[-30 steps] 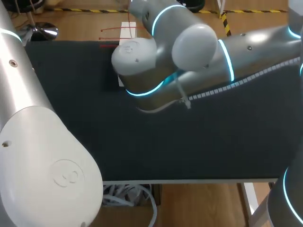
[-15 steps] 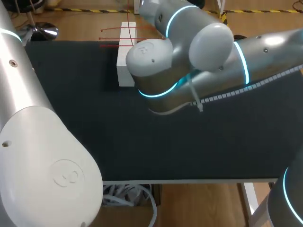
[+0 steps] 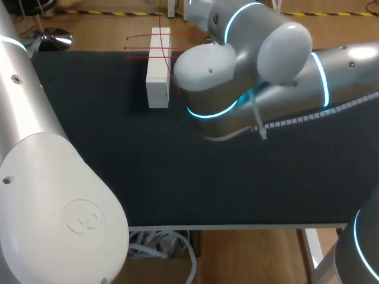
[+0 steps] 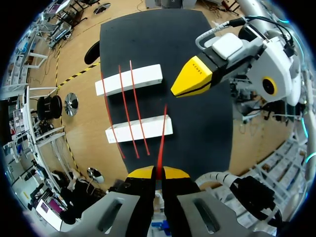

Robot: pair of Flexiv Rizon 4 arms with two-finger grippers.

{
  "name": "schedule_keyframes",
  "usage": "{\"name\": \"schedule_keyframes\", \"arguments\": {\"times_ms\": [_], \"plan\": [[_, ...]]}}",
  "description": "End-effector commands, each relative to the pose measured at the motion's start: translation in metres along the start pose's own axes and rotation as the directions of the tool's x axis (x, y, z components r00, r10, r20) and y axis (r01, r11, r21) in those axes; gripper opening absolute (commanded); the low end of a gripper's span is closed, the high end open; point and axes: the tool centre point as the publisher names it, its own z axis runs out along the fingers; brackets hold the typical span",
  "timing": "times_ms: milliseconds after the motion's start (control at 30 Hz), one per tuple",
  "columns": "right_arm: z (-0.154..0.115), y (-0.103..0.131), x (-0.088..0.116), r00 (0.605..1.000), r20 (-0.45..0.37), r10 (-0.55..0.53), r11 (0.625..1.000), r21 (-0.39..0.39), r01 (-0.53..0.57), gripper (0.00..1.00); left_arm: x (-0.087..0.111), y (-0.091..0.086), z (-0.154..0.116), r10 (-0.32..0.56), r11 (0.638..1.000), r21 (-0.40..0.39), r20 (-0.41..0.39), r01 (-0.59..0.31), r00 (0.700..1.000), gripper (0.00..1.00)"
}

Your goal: Grab the tape and strap the tape.

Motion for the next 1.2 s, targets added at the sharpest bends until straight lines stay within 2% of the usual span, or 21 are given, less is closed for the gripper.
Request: {"name": "schedule_keyframes", "arguments": {"times_ms": [33,133,233,400,467,567,667,767,867,900,933,967,1000,1033,1200], "plan": [[-0.001,-0.006,-0.007,1.000,-0.027,-0.009,0.999,-0.031,0.009,0.00,0.007,0.008,0.004,-0.078,0.997,-0.013,-0.017,0.077,0.997,0.00],[0.000,-0.007,-0.008,0.999,-0.033,-0.015,0.999,-0.042,0.014,0.00,0.017,0.019,0.014,-0.146,0.989,-0.024,-0.043,0.145,0.988,0.00],[0.002,-0.008,-0.010,0.999,-0.041,-0.027,0.998,-0.052,0.025,0.00,0.036,0.033,0.026,-0.239,0.971,-0.032,-0.084,0.237,0.967,0.00],[0.008,-0.007,-0.013,0.998,-0.051,-0.043,0.997,-0.073,0.039,0.00,0.069,0.055,0.052,-0.379,0.924,-0.031,-0.201,0.381,0.903,0.00],[0.011,-0.004,-0.014,0.997,-0.055,-0.049,0.995,-0.084,0.044,0.00,0.081,0.066,0.062,-0.415,0.909,-0.057,-0.230,0.413,0.880,0.00],[0.012,-0.002,-0.014,0.997,-0.060,-0.058,0.994,-0.096,0.052,0.00,0.094,0.078,0.071,-0.438,0.898,-0.095,-0.258,0.429,0.861,0.00],[0.013,-0.001,-0.013,0.996,-0.062,-0.060,0.993,-0.101,0.054,0.00,0.096,0.082,0.076,-0.435,0.901,-0.112,-0.260,0.420,0.862,0.00],[0.014,0.000,-0.014,0.996,-0.062,-0.060,0.993,-0.103,0.054,0.00,0.087,0.079,0.080,-0.413,0.911,-0.111,-0.260,0.398,0.873,0.00],[0.012,0.000,-0.015,0.997,-0.052,-0.057,0.994,-0.098,0.052,0.00,0.076,0.072,0.077,-0.356,0.935,-0.098,-0.245,0.342,0.902,0.00],[0.012,0.000,-0.015,0.997,-0.050,-0.053,0.994,-0.097,0.048,0.00,0.076,0.072,0.077,-0.356,0.935,-0.098,-0.245,0.342,0.902,0.44],[0.011,0.000,-0.015,0.997,-0.052,-0.050,0.995,-0.094,0.045,0.00,0.076,0.072,0.077,-0.356,0.935,-0.098,-0.245,0.342,0.902,1.00],[0.010,0.000,-0.015,0.998,-0.056,-0.042,0.994,-0.104,0.036,0.12,0.076,0.072,0.077,-0.356,0.935,-0.098,-0.245,0.342,0.902,1.00],[0.010,0.000,-0.015,0.998,-0.056,-0.042,0.994,-0.104,0.036,0.81,0.076,0.072,0.077,-0.356,0.935,-0.098,-0.245,0.342,0.902,1.00],[0.010,0.000,-0.015,0.998,-0.056,-0.042,0.994,-0.104,0.036,1.00,0.076,0.072,0.077,-0.356,0.935,-0.098,-0.245,0.342,0.902,1.00],[0.010,0.000,-0.015,0.998,-0.056,-0.042,0.994,-0.104,0.036,1.00,0.076,0.072,0.077,-0.356,0.935,-0.098,-0.245,0.342,0.902,1.00]]}}
